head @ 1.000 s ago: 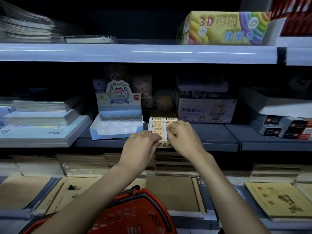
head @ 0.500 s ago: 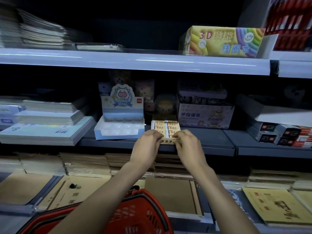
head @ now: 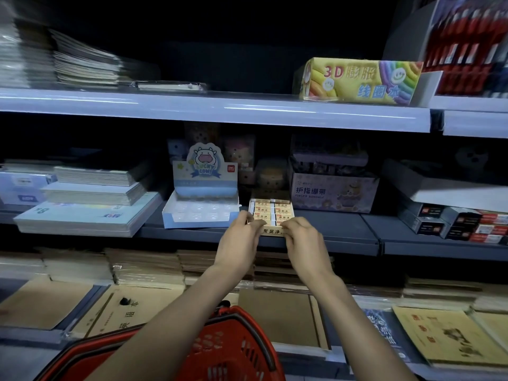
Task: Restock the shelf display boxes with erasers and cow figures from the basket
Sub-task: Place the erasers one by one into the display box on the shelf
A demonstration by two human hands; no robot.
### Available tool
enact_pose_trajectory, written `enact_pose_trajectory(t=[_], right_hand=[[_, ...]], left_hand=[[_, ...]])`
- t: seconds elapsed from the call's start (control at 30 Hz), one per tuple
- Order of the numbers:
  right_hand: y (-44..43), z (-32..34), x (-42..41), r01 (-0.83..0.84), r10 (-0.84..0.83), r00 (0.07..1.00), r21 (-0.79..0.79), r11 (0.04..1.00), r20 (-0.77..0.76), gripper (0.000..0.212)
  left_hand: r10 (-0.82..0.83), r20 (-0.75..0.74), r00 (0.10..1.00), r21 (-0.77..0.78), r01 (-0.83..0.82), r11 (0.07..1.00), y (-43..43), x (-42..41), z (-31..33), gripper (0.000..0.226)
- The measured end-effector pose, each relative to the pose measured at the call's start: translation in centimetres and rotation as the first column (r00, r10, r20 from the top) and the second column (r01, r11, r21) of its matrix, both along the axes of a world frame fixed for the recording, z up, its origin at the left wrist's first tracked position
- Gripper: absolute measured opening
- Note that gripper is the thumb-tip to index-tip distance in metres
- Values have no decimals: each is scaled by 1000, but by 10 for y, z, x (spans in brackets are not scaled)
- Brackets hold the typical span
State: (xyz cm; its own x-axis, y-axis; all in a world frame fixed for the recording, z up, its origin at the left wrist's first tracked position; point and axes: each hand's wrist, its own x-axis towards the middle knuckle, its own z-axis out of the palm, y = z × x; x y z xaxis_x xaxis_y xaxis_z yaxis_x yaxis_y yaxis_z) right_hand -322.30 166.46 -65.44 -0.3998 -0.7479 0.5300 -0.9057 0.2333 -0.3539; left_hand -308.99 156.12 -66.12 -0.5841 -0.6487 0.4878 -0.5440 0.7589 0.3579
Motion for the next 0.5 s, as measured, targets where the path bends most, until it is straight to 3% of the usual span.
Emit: enact_pose_trajectory(t=[0.17,0.33,0.5], right_hand=[[11,1,9,-26,31,998,92,995,-58,40],[-2,22,5,-2,5,994,30,1000,-113,34],[-44,34,-18,62,-35,994,271,960,-102,49]], left_hand=[[-21,135,991,-50,28,998,5,16,4,48],[-61,207,977,-100,83,991,3,24,9,53],[-58,174,983,-134,82,988,2,21,-1,54]])
